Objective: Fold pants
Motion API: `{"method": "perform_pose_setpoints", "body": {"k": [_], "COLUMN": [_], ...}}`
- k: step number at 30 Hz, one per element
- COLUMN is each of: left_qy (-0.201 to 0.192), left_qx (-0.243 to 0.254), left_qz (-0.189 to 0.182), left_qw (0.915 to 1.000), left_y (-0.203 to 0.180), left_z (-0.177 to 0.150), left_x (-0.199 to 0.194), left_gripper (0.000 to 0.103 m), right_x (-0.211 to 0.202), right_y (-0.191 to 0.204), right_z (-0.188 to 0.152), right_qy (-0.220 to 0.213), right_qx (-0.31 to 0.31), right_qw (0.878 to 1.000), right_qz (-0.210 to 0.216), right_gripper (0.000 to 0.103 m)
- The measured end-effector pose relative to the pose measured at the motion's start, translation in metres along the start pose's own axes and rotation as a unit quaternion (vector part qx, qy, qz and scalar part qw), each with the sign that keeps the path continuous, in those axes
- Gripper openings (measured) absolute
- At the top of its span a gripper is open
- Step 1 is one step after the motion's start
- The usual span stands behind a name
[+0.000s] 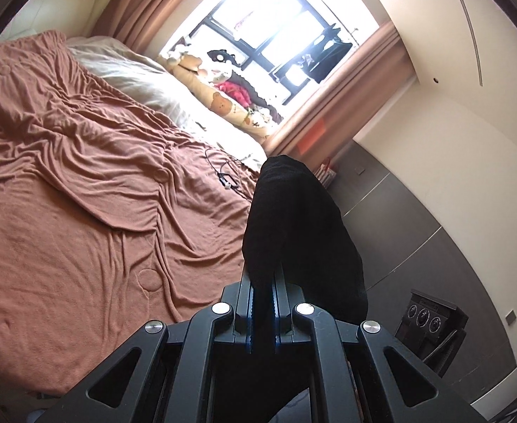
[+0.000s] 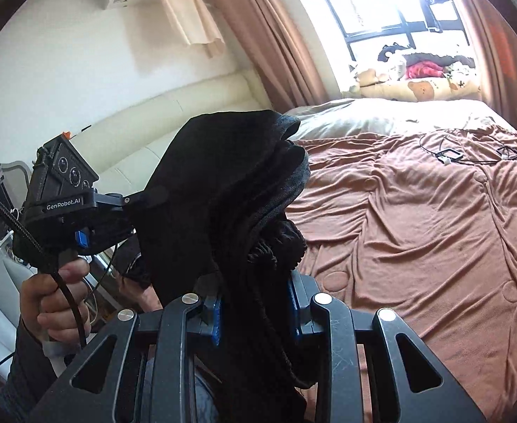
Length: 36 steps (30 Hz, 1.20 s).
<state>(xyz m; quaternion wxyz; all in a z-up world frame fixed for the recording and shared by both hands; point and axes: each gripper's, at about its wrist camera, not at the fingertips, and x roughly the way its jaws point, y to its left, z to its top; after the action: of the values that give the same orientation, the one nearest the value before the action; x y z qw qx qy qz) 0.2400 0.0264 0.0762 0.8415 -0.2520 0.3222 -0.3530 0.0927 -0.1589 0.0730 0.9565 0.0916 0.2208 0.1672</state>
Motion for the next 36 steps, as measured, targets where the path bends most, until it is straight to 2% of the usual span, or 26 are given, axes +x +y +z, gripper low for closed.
{"method": "perform_pose_setpoints", "body": {"k": [12, 18, 28, 36], "left_qy": [-0.051, -0.074, -0.107, -0.135], "left_qx": [-0.006, -0.007, 0.014, 0.014], "left_qz": [0.014, 0.024, 0.075, 0.103], "left_qw": [0.9986, 0.9970, 0.9913, 0.9854], "left_y": [0.014, 0.024, 0.044, 0.079], "left_z": [0.010, 0.016, 0.035, 0.047], "left_x": [-0.089, -0.126, -0.193, -0.246], "left_gripper": [0.008, 0.008, 0.008, 0.008], "right_x": [0.014, 0.035, 0.075, 0.116], "right_y": [0.056, 0.070, 0.100, 0.122], "right_z": [0.019, 0.024, 0.032, 0.039], "right_qy": [0.010, 0.017, 0.022, 0.032], "right_qx": [-0.043, -0.058, -0.076, -0.092], "right_qw": [0.999, 0.998, 0.995, 0.990], "right_qz": [0.021, 0.033, 0.066, 0.100], "right_gripper": [0.025, 0.025, 0.025, 0.025]}}
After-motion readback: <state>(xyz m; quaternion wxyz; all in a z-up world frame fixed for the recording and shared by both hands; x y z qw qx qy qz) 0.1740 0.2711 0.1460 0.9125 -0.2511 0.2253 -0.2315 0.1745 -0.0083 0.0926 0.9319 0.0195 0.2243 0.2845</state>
